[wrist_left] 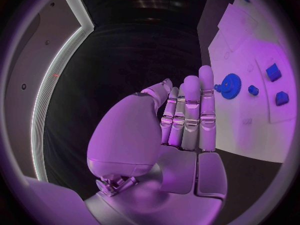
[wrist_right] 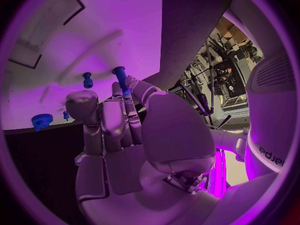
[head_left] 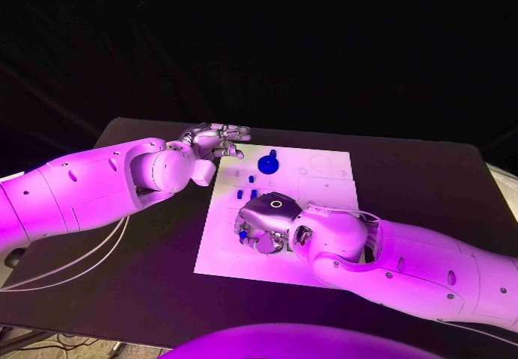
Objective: Assemble the parts on the task board
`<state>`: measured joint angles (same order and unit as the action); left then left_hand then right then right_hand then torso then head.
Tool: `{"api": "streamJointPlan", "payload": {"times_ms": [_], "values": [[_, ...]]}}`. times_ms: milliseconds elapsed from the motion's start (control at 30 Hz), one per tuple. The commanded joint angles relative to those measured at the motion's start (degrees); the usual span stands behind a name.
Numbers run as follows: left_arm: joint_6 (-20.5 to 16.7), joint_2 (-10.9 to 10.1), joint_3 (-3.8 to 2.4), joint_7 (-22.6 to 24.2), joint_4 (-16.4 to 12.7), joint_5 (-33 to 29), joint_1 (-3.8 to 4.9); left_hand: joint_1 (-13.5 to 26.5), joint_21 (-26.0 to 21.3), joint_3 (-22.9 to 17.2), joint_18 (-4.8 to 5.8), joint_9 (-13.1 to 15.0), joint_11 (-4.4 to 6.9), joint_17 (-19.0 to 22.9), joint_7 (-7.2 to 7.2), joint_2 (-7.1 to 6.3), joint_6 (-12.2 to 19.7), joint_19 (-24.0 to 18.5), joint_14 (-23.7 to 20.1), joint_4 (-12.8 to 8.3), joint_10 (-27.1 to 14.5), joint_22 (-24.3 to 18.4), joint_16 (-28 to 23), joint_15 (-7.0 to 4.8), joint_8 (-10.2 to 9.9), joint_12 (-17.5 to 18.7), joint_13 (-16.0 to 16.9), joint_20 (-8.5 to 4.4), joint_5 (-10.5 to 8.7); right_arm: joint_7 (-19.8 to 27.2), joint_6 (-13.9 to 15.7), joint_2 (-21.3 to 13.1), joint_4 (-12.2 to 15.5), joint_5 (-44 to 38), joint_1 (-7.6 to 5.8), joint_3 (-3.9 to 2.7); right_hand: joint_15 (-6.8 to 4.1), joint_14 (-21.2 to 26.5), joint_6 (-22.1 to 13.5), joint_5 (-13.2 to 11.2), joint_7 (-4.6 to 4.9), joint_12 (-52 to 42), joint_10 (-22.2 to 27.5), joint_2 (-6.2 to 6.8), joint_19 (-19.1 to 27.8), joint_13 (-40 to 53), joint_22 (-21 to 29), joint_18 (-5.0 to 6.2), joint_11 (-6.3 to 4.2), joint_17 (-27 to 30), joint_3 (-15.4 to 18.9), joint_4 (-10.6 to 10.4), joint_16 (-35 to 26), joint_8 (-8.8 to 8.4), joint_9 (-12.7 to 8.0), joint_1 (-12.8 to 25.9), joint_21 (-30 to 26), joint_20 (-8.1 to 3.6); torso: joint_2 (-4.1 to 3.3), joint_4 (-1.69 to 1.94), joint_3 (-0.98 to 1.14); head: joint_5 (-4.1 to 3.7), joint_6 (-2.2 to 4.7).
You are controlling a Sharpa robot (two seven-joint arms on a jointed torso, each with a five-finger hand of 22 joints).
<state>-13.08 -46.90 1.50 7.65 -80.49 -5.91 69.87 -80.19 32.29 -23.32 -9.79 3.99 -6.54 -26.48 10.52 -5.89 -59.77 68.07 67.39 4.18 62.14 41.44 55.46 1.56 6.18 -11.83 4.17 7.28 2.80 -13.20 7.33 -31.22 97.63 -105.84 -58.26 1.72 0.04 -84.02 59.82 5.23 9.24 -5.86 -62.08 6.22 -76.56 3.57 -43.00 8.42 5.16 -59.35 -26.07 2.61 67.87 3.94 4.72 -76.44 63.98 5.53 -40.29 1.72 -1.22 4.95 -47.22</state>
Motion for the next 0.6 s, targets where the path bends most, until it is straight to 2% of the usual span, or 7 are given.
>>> {"api": "streamJointPlan", "payload": {"times_ms": [33,133,267,400,467,533,600], "values": [[0.99,0.08,-0.04,0.20,-0.06,0.24,0.02,0.24,-0.32,0.17,-0.65,-0.08,0.03,0.06,0.09,0.09,0.50,0.35,-0.30,-0.19,-0.22,-0.06,-0.18,-0.02,0.29,-0.19,-0.09,-0.14,0.07,-0.40,0.75,-0.13,0.13,-1.48,0.32,0.24,0.84,-0.83,-6.04,0.17,0.72,2.07,5.81,1.92,1.25,-0.03,2.50,-0.14,1.34,0.93,1.92,0.33,-0.79,-0.27,-1.17,0.76,-1.65,0.35,0.02,-0.07,0.02,-0.01,0.01],[1.03,0.06,-0.04,0.14,-0.05,0.25,0.02,0.24,-0.32,0.17,-0.65,-0.08,0.03,0.06,0.09,0.09,0.50,0.35,-0.30,-0.19,-0.22,-0.06,-0.18,-0.02,0.29,-0.19,-0.09,-0.14,0.07,-0.33,3.94,-0.75,0.57,-1.34,0.32,0.27,1.21,0.17,-10.61,0.12,-0.32,1.59,10.99,2.40,2.47,0.26,5.15,0.35,1.85,3.08,5.26,0.37,-2.42,-0.28,-0.99,0.57,-3.53,0.93,0.00,0.02,0.06,-0.10,0.06],[1.06,0.01,-0.03,0.10,0.02,0.34,0.02,0.24,-0.32,0.17,-0.65,-0.08,0.03,0.06,0.09,0.09,0.50,0.35,-0.30,-0.19,-0.22,-0.06,-0.18,-0.02,0.29,-0.19,-0.09,-0.14,0.07,-0.04,8.05,-2.73,2.12,-0.51,0.31,0.19,1.34,0.67,-11.54,0.45,-0.01,-0.54,12.56,1.92,2.94,0.65,6.61,0.60,1.95,4.29,9.08,-0.07,-3.22,-0.11,-0.80,-0.22,-4.65,1.15,0.03,0.02,0.10,-0.14,0.20],[1.04,-0.11,-0.03,0.10,0.09,0.40,0.02,0.24,-0.32,0.17,-0.65,-0.08,0.03,0.06,0.09,0.09,0.50,0.35,-0.30,-0.19,-0.22,-0.06,-0.18,-0.02,0.29,-0.19,-0.09,-0.14,0.07,0.34,11.79,-6.25,4.76,1.08,0.14,-0.48,1.06,0.39,-10.58,1.46,0.60,-3.84,12.12,0.85,2.41,1.07,6.24,0.55,1.56,4.24,11.81,-0.43,-2.88,0.35,-0.57,-1.46,-4.49,0.92,0.06,-0.11,0.08,-0.26,0.36],[1.04,-0.16,-0.03,0.09,0.13,0.41,0.02,0.24,-0.32,0.17,-0.65,-0.08,0.03,0.06,0.09,0.09,0.50,0.35,-0.30,-0.19,-0.22,-0.06,-0.18,-0.02,0.29,-0.19,-0.09,-0.14,0.07,0.22,13.41,-8.46,6.25,2.52,-0.28,-0.85,0.83,0.11,-9.32,2.28,0.44,-5.53,11.23,0.33,1.94,1.16,5.68,0.44,1.14,4.20,12.65,-0.58,-2.74,0.74,-0.45,-1.80,-4.13,0.68,0.12,-0.22,0.12,-0.39,0.37],[1.03,-0.26,-0.02,0.07,0.11,0.42,0.02,0.24,-0.32,0.17,-0.65,-0.08,0.03,0.06,0.09,0.09,0.50,0.35,-0.30,-0.19,-0.22,-0.06,-0.18,-0.02,0.29,-0.19,-0.09,-0.14,0.07,-0.54,15.00,-11.33,7.93,4.92,-1.15,-1.12,0.57,0.07,-7.59,3.31,0.48,-7.13,9.08,-0.29,1.69,1.42,5.37,0.37,1.01,4.44,12.64,-0.49,-2.89,1.45,-0.19,-2.26,-3.92,0.65,0.15,-0.29,0.13,-0.64,0.46],[0.99,-0.39,-0.01,0.04,0.06,0.42,0.01,0.24,-0.32,0.17,-0.65,-0.08,0.03,0.06,0.09,0.09,0.50,0.35,-0.30,-0.19,-0.22,-0.06,-0.18,-0.02,0.29,-0.19,-0.09,-0.14,0.07,-1.81,15.23,-14.34,9.41,8.24,-2.35,-1.27,0.35,0.08,-6.48,3.52,0.19,-8.48,6.87,-0.65,1.37,1.53,4.93,0.29,0.67,4.80,12.65,-0.66,-3.16,1.77,-0.12,-2.14,-3.62,0.63,0.19,-0.48,0.19,-0.84,0.58]]}}
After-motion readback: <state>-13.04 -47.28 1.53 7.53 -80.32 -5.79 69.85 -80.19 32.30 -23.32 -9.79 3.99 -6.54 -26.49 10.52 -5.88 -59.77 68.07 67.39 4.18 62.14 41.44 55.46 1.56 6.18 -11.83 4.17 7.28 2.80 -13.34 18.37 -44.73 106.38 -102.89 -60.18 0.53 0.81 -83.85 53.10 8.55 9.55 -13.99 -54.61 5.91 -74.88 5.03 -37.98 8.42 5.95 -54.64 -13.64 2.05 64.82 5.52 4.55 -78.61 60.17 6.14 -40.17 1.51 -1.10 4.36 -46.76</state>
